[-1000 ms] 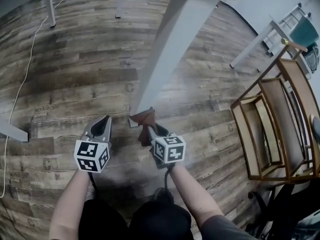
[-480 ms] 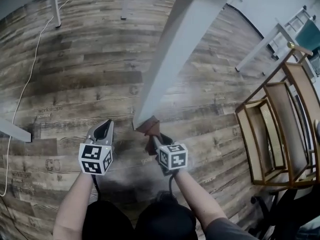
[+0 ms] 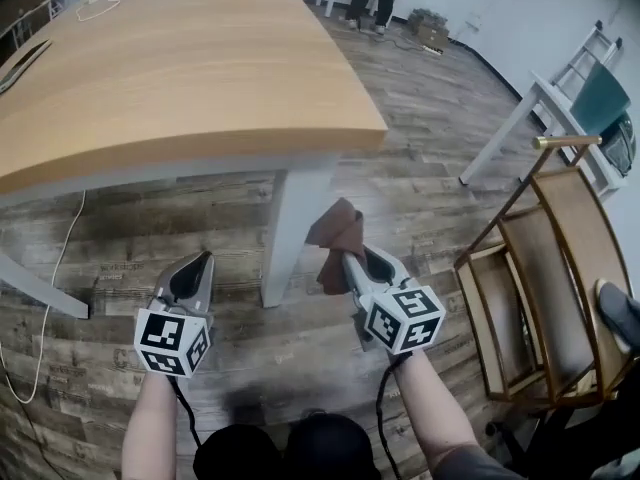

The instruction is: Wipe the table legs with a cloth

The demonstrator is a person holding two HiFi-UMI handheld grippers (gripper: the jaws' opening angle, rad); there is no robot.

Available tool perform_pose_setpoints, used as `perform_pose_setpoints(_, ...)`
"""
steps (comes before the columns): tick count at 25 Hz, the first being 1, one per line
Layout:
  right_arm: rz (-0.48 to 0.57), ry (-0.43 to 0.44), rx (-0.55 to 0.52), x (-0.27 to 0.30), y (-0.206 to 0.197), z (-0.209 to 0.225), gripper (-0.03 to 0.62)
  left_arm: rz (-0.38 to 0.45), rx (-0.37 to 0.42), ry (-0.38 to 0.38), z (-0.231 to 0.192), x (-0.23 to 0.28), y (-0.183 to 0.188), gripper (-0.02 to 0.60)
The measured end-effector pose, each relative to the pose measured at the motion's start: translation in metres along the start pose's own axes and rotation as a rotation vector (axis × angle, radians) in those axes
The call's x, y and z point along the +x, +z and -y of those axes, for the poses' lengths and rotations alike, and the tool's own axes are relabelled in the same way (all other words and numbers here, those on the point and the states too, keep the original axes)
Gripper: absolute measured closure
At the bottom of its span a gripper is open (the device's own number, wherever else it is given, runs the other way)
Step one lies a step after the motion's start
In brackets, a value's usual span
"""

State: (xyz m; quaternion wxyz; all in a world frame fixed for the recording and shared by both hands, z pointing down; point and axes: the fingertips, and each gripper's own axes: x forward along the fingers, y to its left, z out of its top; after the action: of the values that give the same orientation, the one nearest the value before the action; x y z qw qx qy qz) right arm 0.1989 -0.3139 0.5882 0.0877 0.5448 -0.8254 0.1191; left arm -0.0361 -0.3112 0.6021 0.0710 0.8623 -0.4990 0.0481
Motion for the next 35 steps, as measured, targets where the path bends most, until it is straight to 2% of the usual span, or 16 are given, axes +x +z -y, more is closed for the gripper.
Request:
perform_pose_setpoints(2,0.081,0.029,-0.008,-0.002,0.052,-0.003,0.530,0.022,-0.011,0.009,0.007,0.005,0.028,0.563)
perform_pose_setpoints(5,0.212,0.071,-0.016,-0.005,0.109,-0.014,0.530,0.064,0.002,0.001,0.015,0.014,0.048,0.563)
perform_pose_setpoints(8,0.304,0.096,-0.040,-0.005,0.138,-0.029,0.529,0.109,0.029,-0.010,0.016,0.017,0.062,0.563)
perform_pose_setpoints(10,0.314,0.098,-0.062,-0.005,0.138,-0.035,0.529,0.130,0.034,-0.017,0.017,0.016,0.064,0.563)
perform_pose_setpoints(15,0.260,0.095,-0.120,-0.001,0.101,-0.043,0.530,0.128,0.027,-0.026,0.017,0.021,0.040,0.563)
perform_pose_setpoints(26,0.083,0.141,-0.072,0.027,-0.017,-0.038,0.528,0.035,-0.026,-0.020,0.013,0.034,-0.053,0.563)
perform_pose_setpoints(35,-0.092,0.157,-0.058,0.057,-0.126,-0.032,0.530,-0.061,-0.009,0.004,0.011,0.042,-0.130,0.563)
